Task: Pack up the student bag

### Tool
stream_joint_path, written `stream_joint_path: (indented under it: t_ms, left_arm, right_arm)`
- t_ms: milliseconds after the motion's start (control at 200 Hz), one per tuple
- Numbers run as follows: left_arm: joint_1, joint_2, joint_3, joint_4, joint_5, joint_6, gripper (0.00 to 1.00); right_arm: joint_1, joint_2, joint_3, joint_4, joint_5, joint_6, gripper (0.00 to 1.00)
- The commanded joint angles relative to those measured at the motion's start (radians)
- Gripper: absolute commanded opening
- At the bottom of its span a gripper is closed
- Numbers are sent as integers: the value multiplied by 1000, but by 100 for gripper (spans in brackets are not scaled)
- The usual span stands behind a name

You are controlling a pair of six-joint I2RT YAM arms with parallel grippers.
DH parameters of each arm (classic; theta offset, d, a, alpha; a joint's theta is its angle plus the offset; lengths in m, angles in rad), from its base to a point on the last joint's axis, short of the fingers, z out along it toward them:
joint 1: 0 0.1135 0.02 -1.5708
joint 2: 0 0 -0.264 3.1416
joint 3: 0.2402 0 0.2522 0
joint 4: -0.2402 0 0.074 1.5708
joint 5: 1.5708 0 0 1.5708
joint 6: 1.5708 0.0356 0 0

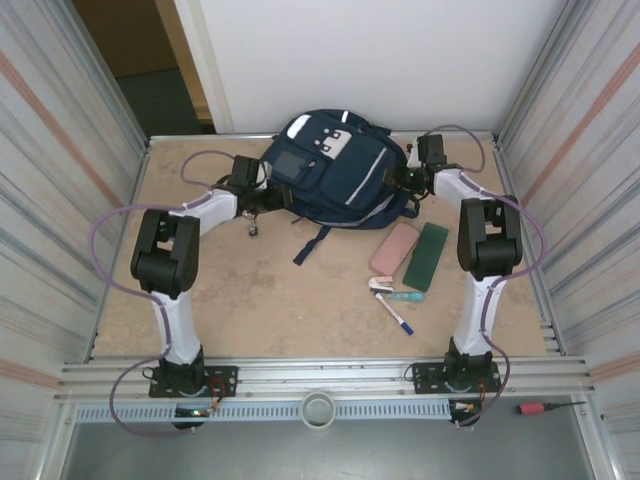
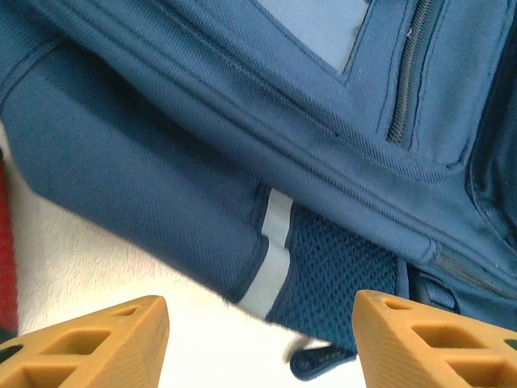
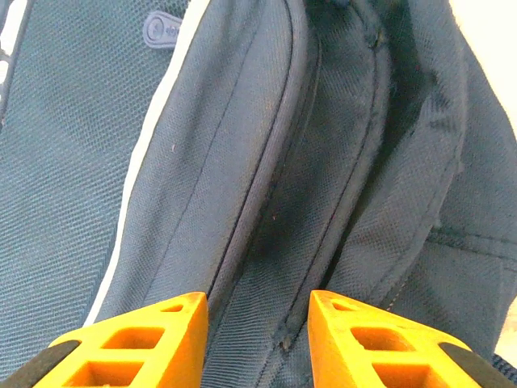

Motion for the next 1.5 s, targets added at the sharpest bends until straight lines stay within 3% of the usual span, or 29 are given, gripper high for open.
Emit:
stream_joint_path:
  t_ms: [0, 281, 456, 611, 731, 902, 1242, 1378, 1493]
  left_arm:
    - [1, 28, 42, -31, 19, -13, 61]
    - [1, 86, 70, -10, 30, -29, 52]
    - [0, 107, 64, 34, 48, -51, 38]
    - [0, 107, 46, 84, 73, -74, 26]
    - [0, 99, 20, 115, 85, -83, 14]
    - [-2, 44, -34, 175, 140, -120, 0]
    - [-45, -88, -101, 216, 199, -182, 0]
    - [-74, -133, -158, 211, 168, -189, 0]
    - [-99, -153, -216, 249, 149, -229, 0]
  right_arm:
    - [-7, 9, 26, -19, -10, -38, 39]
    - [18, -110, -12, -69, 33, -67, 47]
    - [107, -274, -129, -74, 152, -67, 51]
    - [228, -379, -284, -2, 120, -2, 52]
    - [300, -394, -353, 11, 112, 31, 52]
    - [294, -325, -386, 30, 108, 57, 48]
    - [139, -158, -265, 57, 85, 12, 30]
    - [116, -170, -245, 40, 74, -16, 30]
    - [148, -239, -308, 59, 92, -16, 37]
